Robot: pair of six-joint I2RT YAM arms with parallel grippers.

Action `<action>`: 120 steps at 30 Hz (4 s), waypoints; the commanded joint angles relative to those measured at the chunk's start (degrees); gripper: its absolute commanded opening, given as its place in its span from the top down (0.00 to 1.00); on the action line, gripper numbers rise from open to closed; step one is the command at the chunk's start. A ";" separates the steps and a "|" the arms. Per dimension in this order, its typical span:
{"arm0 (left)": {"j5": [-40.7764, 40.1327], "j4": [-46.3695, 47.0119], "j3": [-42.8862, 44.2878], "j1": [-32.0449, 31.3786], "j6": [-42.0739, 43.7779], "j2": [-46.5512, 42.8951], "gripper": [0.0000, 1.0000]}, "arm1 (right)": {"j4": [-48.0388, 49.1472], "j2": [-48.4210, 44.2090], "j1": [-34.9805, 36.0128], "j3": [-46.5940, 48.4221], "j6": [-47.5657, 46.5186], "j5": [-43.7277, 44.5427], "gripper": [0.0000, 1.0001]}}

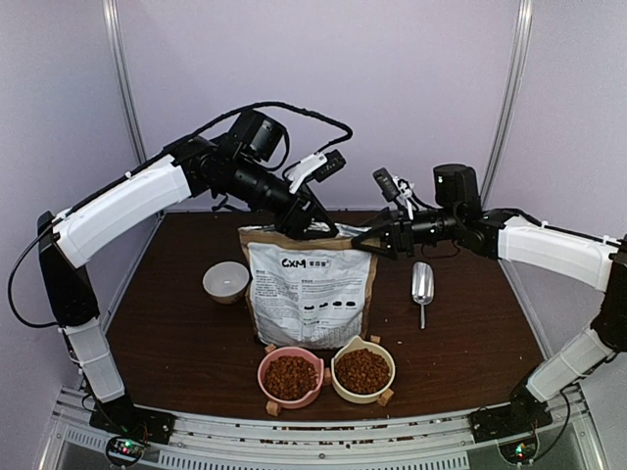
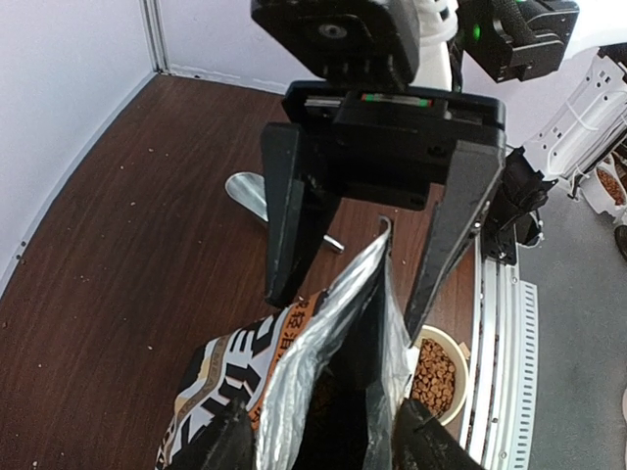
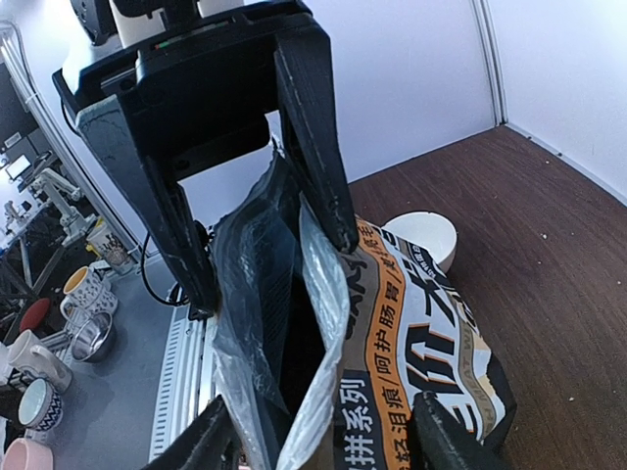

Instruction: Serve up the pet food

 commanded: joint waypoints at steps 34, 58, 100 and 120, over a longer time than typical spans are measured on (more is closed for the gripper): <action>5.35 -1.72 3.01 0.17 2.87 4.38 1.00 | -1.70 -7.01 -1.75 -3.80 -1.32 1.88 0.52; 7.91 3.81 5.63 -1.41 0.14 7.63 0.60 | -2.07 -6.74 -2.16 -2.29 -0.69 -0.55 1.00; 4.34 -4.92 9.06 -0.57 5.82 7.24 1.00 | 5.60 -5.61 -1.74 -3.15 4.66 -0.22 0.86; 2.27 -4.71 8.79 -0.49 5.72 6.24 0.99 | 7.09 -1.22 -0.19 -1.40 5.68 -1.30 1.00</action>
